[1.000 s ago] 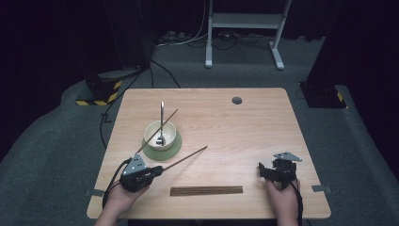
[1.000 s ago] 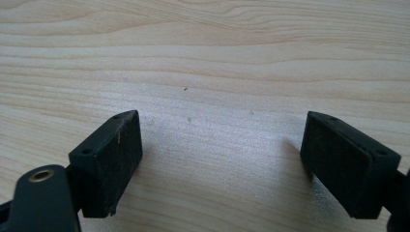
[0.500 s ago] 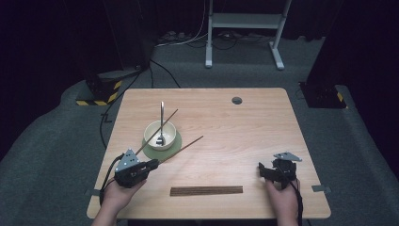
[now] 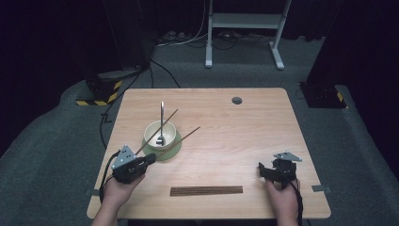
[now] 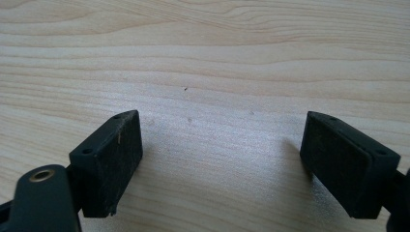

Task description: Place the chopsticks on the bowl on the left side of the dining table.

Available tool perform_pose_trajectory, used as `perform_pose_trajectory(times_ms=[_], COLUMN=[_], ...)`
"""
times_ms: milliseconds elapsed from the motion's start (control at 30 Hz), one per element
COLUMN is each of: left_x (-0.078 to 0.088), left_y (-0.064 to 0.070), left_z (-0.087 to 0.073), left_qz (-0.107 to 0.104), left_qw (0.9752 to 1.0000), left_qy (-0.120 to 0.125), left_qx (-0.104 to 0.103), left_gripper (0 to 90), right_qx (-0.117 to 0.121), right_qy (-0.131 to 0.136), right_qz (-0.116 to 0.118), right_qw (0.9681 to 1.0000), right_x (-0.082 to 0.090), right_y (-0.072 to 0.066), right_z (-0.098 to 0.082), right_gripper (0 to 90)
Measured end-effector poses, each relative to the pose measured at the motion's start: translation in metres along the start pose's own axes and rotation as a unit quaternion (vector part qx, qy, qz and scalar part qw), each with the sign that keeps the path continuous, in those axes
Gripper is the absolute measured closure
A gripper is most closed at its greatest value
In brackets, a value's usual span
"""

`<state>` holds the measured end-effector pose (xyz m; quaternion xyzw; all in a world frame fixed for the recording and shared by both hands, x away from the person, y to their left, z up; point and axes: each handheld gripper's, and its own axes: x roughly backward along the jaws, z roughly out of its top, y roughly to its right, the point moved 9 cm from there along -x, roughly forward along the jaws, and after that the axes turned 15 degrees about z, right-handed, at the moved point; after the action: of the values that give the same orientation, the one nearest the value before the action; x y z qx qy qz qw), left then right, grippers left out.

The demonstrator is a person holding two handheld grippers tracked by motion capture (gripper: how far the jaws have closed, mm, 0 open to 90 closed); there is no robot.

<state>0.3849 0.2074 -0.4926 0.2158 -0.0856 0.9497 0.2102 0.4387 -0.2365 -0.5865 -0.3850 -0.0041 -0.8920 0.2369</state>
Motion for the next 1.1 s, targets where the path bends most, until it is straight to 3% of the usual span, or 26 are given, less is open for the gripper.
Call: perform_pose_trajectory(times_ms=[167, 600, 667, 767, 800, 833, 1100], left_x=[0.000, 0.001, 0.001, 0.001, 0.001, 0.001, 0.002], left_y=[-0.006, -0.026, -0.028, -0.033, -0.035, -0.033, -0.048], left_z=[0.001, 0.000, 0.000, -0.001, -0.002, -0.001, -0.005], left_qz=[0.009, 0.040, 0.044, 0.053, 0.058, 0.058, 0.081], left_qw=[0.9999, 0.9989, 0.9984, 0.9979, 0.9975, 0.9965, 0.9952], left_qy=[0.006, 0.020, 0.021, 0.023, 0.022, 0.028, 0.027], left_qx=[-0.001, 0.018, 0.030, 0.028, 0.033, 0.053, 0.048], left_gripper=[83.9, 83.9, 83.9, 83.9, 83.9, 83.9, 83.9], right_qx=[0.000, -0.001, 0.000, -0.001, 0.000, 0.000, 0.003], right_qy=[0.000, 0.000, 0.002, 0.000, 0.002, 0.009, 0.010], right_qz=[0.000, -0.001, -0.002, -0.001, -0.002, -0.006, -0.007], right_qw=[1.0000, 1.0000, 1.0000, 1.0000, 1.0000, 0.9999, 0.9999], right_x=[0.000, 0.000, 0.000, 0.000, 0.000, -0.001, -0.001], right_y=[0.000, 0.000, 0.000, 0.000, 0.000, 0.001, 0.001], right_z=[0.000, 0.000, 0.000, 0.000, 0.000, 0.001, 0.001], right_gripper=[14.9, 14.9, 14.9, 14.9, 14.9, 14.9, 15.0])
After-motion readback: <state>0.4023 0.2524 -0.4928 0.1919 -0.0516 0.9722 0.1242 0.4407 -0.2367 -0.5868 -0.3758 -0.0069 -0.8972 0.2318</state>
